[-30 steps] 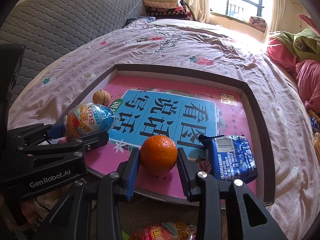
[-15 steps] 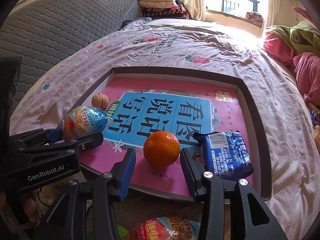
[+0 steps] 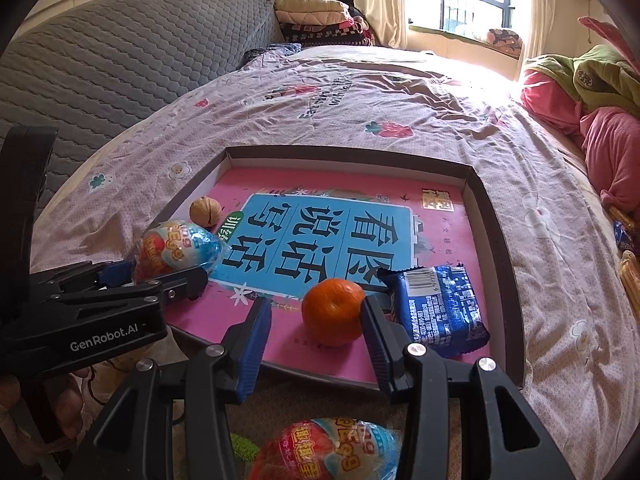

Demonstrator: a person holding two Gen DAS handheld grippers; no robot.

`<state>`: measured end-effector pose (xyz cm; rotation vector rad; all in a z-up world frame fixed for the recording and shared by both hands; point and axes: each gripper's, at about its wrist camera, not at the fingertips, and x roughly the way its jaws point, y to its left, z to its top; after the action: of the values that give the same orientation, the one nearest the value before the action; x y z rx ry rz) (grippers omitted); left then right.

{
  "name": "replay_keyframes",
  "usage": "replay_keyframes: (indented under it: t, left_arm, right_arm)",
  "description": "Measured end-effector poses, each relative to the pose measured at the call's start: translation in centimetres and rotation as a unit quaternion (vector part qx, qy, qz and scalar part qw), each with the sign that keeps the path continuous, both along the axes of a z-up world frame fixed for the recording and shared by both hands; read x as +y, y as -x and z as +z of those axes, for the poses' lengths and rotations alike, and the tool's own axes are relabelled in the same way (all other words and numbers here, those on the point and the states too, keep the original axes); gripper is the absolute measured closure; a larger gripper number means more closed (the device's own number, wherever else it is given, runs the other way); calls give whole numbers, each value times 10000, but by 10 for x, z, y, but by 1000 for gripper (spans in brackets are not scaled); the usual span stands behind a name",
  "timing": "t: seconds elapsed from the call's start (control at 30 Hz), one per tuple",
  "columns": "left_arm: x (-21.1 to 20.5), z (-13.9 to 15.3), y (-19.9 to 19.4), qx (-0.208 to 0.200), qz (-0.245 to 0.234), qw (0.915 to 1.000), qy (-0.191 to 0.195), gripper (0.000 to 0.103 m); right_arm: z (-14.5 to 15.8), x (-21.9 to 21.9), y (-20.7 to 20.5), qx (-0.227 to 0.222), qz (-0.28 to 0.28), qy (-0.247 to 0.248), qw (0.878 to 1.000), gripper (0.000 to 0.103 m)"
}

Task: Organize objects
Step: 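Open left tool to release the candy bag while right tool releases the orange in the tray, then withdraw both open tools from the tray back toward the remaining items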

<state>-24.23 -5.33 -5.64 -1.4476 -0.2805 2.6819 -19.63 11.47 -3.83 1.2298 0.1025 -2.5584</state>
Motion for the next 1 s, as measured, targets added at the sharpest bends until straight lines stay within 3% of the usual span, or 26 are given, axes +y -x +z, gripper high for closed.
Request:
replay_keyframes:
  t: [0.27,0.4,0.6,1.0]
  left_arm:
    - [0,9,-5,91,2,10000,20,41]
    - [-1,17,-8,140,15,9999,8,39]
    - [-3,31,-17,237,31,9997,-34,38]
    - [-5,57,-35,457,27,9990,-21,38]
  right_arm:
    - [7,2,-2,74,-28,15,10000,56]
    - [11,3,-4,117,-47,43,9999,48]
    - [22,4,-8,227,-53,43,9997,44]
    - [46,2,-22,468,2,81,9989,44]
